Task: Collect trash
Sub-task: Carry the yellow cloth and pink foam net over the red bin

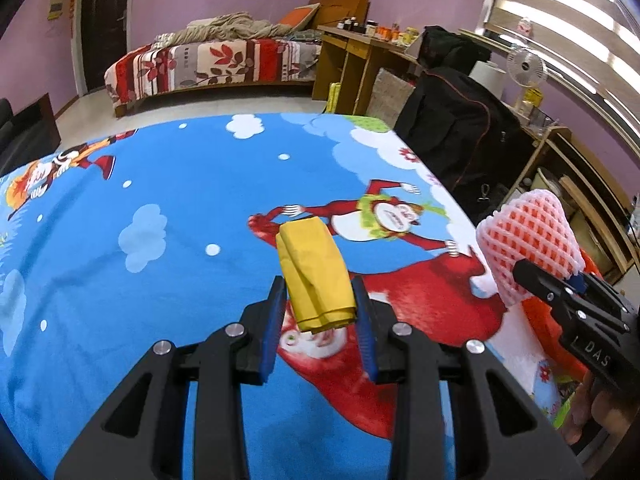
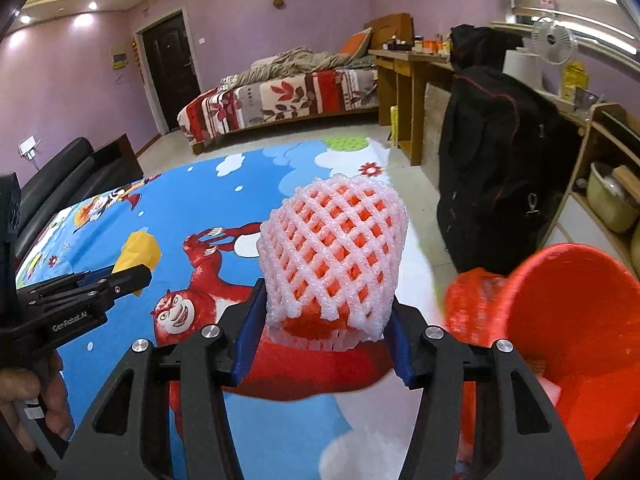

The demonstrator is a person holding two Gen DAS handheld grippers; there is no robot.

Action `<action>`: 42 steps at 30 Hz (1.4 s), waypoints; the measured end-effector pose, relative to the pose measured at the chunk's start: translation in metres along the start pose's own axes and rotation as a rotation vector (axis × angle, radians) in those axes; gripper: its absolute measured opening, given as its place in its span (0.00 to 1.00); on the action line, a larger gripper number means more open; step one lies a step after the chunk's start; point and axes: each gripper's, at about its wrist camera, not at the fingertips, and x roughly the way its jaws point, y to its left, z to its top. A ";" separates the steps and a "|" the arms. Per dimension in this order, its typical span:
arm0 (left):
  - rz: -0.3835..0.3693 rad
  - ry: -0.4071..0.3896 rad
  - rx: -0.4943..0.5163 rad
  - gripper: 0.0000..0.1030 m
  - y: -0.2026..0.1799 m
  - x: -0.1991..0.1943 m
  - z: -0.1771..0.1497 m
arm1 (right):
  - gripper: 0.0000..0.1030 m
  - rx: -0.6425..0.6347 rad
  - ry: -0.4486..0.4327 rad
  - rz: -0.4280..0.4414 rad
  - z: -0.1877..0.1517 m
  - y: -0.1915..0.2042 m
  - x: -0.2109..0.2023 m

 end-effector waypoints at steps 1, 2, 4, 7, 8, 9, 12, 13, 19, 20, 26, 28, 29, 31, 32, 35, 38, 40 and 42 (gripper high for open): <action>-0.003 -0.002 0.005 0.31 -0.004 -0.003 -0.001 | 0.51 0.002 -0.003 -0.003 0.000 -0.003 -0.004; -0.009 -0.003 0.012 0.31 -0.009 -0.006 -0.002 | 0.51 0.003 -0.007 -0.007 -0.001 -0.005 -0.008; -0.018 -0.003 0.021 0.31 -0.016 -0.009 -0.003 | 0.51 0.006 -0.015 -0.017 -0.002 -0.010 -0.017; -0.028 -0.004 0.033 0.31 -0.027 -0.014 -0.005 | 0.51 0.004 -0.029 -0.036 -0.003 -0.016 -0.031; -0.034 -0.006 0.040 0.31 -0.032 -0.017 -0.006 | 0.51 -0.001 -0.032 -0.044 -0.003 -0.017 -0.034; -0.039 -0.007 0.045 0.31 -0.035 -0.018 -0.006 | 0.51 -0.001 -0.035 -0.050 -0.004 -0.020 -0.038; -0.051 -0.009 0.066 0.31 -0.047 -0.023 -0.006 | 0.51 0.007 -0.041 -0.061 -0.006 -0.028 -0.048; -0.056 -0.010 0.072 0.31 -0.051 -0.024 -0.007 | 0.51 0.010 -0.043 -0.066 -0.007 -0.031 -0.051; -0.090 -0.002 0.125 0.31 -0.078 -0.028 -0.010 | 0.51 0.037 -0.051 -0.099 -0.014 -0.053 -0.067; -0.097 -0.002 0.139 0.31 -0.086 -0.029 -0.010 | 0.51 0.042 -0.053 -0.106 -0.015 -0.057 -0.070; -0.135 -0.003 0.211 0.31 -0.119 -0.032 -0.010 | 0.51 0.063 -0.057 -0.146 -0.021 -0.081 -0.082; -0.150 0.002 0.228 0.31 -0.128 -0.032 -0.009 | 0.51 0.069 -0.058 -0.159 -0.023 -0.088 -0.085; -0.156 0.003 0.244 0.31 -0.136 -0.031 -0.009 | 0.51 0.072 -0.059 -0.169 -0.024 -0.092 -0.087; -0.166 0.005 0.265 0.31 -0.146 -0.031 -0.009 | 0.51 0.082 -0.060 -0.183 -0.027 -0.099 -0.089; -0.173 0.007 0.274 0.31 -0.151 -0.030 -0.008 | 0.51 0.087 -0.060 -0.193 -0.028 -0.103 -0.091; -0.190 0.013 0.298 0.31 -0.166 -0.028 -0.008 | 0.51 0.102 -0.059 -0.211 -0.032 -0.116 -0.095; -0.206 0.020 0.319 0.31 -0.180 -0.024 -0.007 | 0.51 0.114 -0.058 -0.233 -0.037 -0.130 -0.100; -0.214 0.023 0.331 0.31 -0.188 -0.021 -0.006 | 0.51 0.119 -0.056 -0.244 -0.039 -0.136 -0.102; -0.224 0.027 0.342 0.31 -0.195 -0.019 -0.006 | 0.51 0.125 -0.056 -0.255 -0.041 -0.144 -0.104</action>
